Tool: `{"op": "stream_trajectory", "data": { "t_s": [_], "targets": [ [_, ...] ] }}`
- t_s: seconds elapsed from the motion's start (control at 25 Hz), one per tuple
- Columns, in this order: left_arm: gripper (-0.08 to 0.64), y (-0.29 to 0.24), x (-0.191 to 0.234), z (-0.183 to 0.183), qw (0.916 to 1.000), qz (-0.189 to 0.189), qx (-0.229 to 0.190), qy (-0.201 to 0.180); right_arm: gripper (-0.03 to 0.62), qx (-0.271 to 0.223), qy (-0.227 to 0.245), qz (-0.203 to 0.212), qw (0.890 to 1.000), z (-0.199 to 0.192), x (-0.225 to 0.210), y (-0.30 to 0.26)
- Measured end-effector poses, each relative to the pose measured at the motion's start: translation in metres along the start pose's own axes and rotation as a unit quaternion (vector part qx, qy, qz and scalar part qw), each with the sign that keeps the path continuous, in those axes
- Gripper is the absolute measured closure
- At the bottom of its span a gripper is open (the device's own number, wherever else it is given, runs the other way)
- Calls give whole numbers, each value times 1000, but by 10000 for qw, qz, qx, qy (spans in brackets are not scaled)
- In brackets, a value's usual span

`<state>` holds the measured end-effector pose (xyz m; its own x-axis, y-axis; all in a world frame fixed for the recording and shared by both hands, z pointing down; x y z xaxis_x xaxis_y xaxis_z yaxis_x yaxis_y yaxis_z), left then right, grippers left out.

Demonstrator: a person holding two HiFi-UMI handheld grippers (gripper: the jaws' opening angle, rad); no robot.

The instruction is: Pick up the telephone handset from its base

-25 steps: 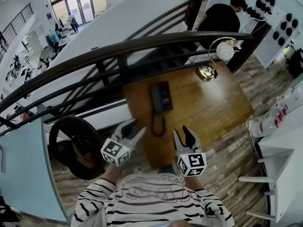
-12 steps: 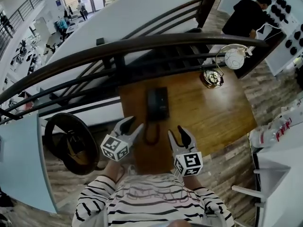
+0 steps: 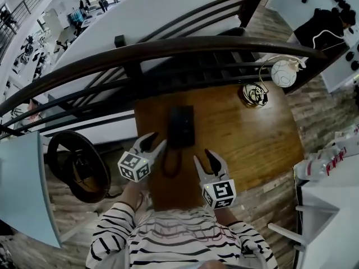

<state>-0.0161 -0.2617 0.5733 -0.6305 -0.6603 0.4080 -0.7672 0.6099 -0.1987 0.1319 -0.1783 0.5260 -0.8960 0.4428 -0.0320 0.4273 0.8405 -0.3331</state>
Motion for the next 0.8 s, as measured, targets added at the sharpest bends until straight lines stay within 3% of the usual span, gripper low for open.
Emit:
{"op": "stream_trajectory", "data": {
  "t_s": [0.36,0.8],
  "targets": [
    [385,-56,34,-19,9987,195,359,301,428,157,65,343,9993,-14,-36,-34],
    [371,-99,61,-45,9925,259,712,963,431,304,184,720,9968,-33,-57,-54]
  ]
}}
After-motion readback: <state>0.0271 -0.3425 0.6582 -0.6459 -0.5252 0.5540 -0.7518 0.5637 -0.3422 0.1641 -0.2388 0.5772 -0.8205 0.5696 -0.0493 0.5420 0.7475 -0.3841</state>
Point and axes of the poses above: the fingertips, and each gripper's own axes: y backward along the fingers, x to its left, z out of its top, the point moved 2 cm from there along y, backward along the fingers, and after that the axes turned 5 degrees about y, right-handed, at the moved point
